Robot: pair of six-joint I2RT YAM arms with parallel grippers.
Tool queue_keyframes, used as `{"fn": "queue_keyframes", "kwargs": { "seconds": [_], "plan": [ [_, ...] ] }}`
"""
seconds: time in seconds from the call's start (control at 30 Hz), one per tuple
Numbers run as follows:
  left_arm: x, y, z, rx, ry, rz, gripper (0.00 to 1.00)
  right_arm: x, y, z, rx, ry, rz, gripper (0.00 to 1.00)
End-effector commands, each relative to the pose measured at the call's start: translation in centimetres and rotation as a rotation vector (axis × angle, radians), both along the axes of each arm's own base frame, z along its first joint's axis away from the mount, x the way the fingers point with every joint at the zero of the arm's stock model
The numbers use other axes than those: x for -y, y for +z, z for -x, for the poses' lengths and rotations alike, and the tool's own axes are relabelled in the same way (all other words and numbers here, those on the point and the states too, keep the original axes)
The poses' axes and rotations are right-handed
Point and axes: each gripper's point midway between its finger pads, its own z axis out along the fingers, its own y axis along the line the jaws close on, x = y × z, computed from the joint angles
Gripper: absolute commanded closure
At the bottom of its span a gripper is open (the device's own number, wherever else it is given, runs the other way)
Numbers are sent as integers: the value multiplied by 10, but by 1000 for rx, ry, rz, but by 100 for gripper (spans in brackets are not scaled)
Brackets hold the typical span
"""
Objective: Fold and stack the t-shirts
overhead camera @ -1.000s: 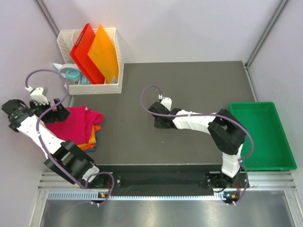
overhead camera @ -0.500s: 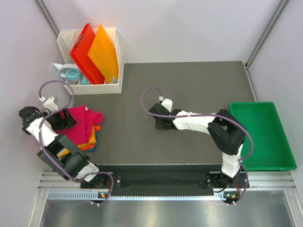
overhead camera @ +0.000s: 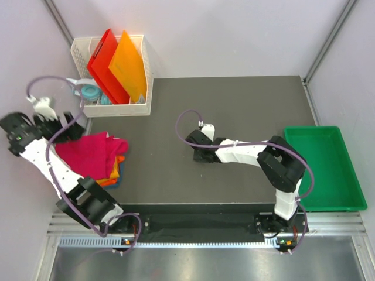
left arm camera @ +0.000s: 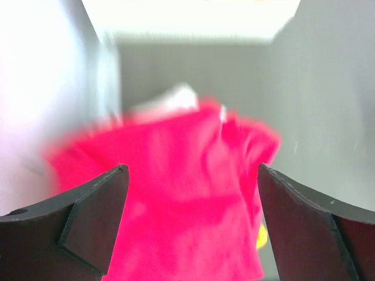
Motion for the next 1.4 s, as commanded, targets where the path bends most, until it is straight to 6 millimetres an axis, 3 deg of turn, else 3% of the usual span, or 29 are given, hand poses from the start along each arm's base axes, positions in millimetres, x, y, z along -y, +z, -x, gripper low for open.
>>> {"fn": "queue_keyframes", "kwargs": {
  "seconds": [0.0,0.03,0.07,0.2,0.23,0.27,0.33,0.37,0.4,0.43,0.47,0.5,0.53,0.57,0.6,0.63,0.77,0.83,0.87,1.03,1.17,1.37],
  "plan": [
    [37,110,-7,209,-75,63,6,-16,42,-18,151,0,-80,75],
    [37,125,-10,228,-88,52,5,-16,43,-20,168,14,-67,74],
    [44,128,-11,216,-109,66,5,-18,45,-22,188,18,-61,75],
    [67,119,-11,120,-222,119,5,-21,50,-25,285,48,7,74],
    [82,119,-1,75,-250,148,5,-20,51,-26,300,58,26,75],
    [98,117,-4,54,-313,138,5,-21,53,-27,318,56,20,74],
    [106,112,-10,28,-318,70,5,-17,50,-26,326,70,35,74],
    [120,112,-17,31,-349,36,5,-16,54,-26,340,74,29,74],
    [129,119,-15,49,-324,18,5,-16,57,-27,350,80,29,74],
    [140,105,-18,17,-331,-20,4,-14,60,-27,359,101,52,74],
    [141,112,-32,85,-328,-80,3,-14,70,-30,380,102,57,74],
    [150,101,-27,73,-314,-82,3,-12,76,-33,391,104,71,74],
    [171,97,-32,83,-355,-118,2,-8,82,-34,400,129,108,74],
    [167,95,-43,99,-300,-179,2,-6,99,-39,432,119,111,74],
    [171,78,-46,72,-285,-194,2,-1,108,-44,446,113,121,73],
    [186,72,-49,72,-311,-206,2,4,114,-45,453,128,152,73],
    [189,37,-75,34,-226,-202,3,36,168,-63,521,70,180,73],
    [200,20,-86,12,-234,-235,4,60,183,-71,530,44,235,72],
    [200,20,-86,12,-234,-235,4,72,200,-73,558,10,248,72],
    [200,20,-86,12,-234,-235,4,134,239,-72,601,-119,326,71],
    [200,20,-86,12,-234,-235,4,169,248,-59,617,-194,355,69],
    [200,20,-86,12,-234,-235,4,184,247,-47,583,-226,374,69]
  ]
}}
